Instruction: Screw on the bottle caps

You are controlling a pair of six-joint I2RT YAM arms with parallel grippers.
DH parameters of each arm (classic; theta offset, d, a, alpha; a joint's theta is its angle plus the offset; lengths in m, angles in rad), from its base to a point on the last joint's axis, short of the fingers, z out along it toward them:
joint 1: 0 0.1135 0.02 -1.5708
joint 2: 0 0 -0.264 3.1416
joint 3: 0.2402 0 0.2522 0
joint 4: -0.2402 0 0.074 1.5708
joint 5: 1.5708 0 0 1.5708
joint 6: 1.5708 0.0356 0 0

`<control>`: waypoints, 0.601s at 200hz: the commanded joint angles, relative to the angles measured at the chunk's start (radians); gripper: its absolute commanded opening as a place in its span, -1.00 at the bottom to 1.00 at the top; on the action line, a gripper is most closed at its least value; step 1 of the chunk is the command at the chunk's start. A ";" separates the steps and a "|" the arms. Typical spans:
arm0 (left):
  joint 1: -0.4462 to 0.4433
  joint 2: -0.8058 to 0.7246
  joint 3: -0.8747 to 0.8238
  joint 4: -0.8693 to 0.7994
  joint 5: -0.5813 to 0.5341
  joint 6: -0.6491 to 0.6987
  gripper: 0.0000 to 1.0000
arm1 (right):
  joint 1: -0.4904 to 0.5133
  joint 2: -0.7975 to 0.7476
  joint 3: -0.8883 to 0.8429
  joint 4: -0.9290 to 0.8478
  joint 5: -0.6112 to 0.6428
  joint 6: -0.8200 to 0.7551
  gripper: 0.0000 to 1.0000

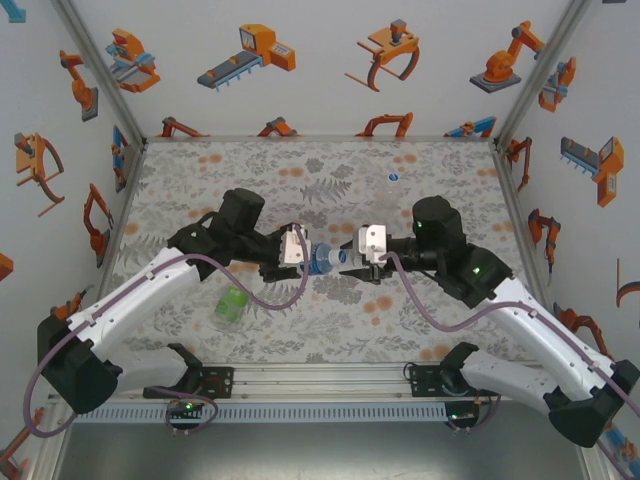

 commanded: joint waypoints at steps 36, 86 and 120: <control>-0.006 -0.019 0.036 -0.022 0.043 0.019 -1.00 | 0.010 0.004 -0.021 0.069 0.017 -0.015 -0.16; -0.008 -0.013 0.041 -0.021 0.043 0.018 -1.00 | 0.012 0.005 -0.026 0.067 0.014 -0.001 -0.37; -0.008 -0.004 0.042 -0.022 0.033 0.013 -1.00 | 0.011 0.009 -0.041 0.130 0.052 0.231 -0.82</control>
